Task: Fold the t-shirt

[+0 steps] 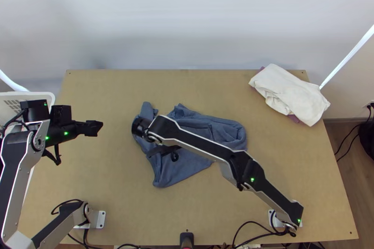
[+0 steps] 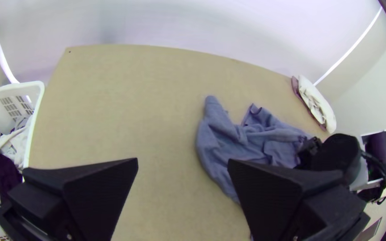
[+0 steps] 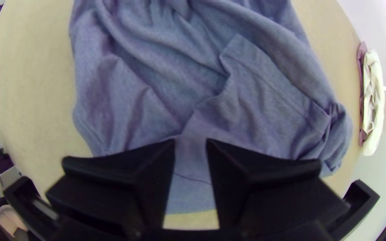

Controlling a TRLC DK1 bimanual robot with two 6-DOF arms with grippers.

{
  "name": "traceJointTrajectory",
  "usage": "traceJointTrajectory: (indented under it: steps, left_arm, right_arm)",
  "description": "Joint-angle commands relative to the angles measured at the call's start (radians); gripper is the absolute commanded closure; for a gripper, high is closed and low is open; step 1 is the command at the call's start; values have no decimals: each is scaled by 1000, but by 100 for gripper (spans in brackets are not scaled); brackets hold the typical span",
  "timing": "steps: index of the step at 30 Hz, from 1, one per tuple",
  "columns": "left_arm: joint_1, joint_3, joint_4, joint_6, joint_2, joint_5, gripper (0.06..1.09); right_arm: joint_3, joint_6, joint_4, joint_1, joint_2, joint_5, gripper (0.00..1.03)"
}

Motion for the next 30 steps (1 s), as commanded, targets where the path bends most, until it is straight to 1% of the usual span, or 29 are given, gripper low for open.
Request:
traceJointTrajectory:
  steps: [1,11,12,14,15,25,26,28,30]
  left_arm:
    - [6,26,-1,14,13,15,11]
    - [11,27,-7,11,11,15,11]
    - [14,27,-7,12,11,15,11]
    - [17,27,-9,14,11,13,11]
    - [19,27,-9,15,11,13,11]
    - [20,43,-9,15,26,13,11]
    - [20,46,-9,15,28,13,11]
    - [22,46,-7,15,29,13,11]
    - [22,44,-7,17,33,15,11]
  right_arm:
    - [-15,-6,-22,16,-32,-5,27]
    - [-10,-6,-20,57,17,-21,28]
    - [-10,-6,-22,59,21,-21,31]
    - [-10,-7,-20,62,30,-23,42]
    - [-10,-6,-20,62,35,-23,43]
    - [-7,-6,-20,62,78,-29,44]
    - [-7,-7,-20,62,80,-29,44]
    - [-7,-7,-19,62,84,-29,51]
    - [-9,-7,-19,61,90,-29,51]
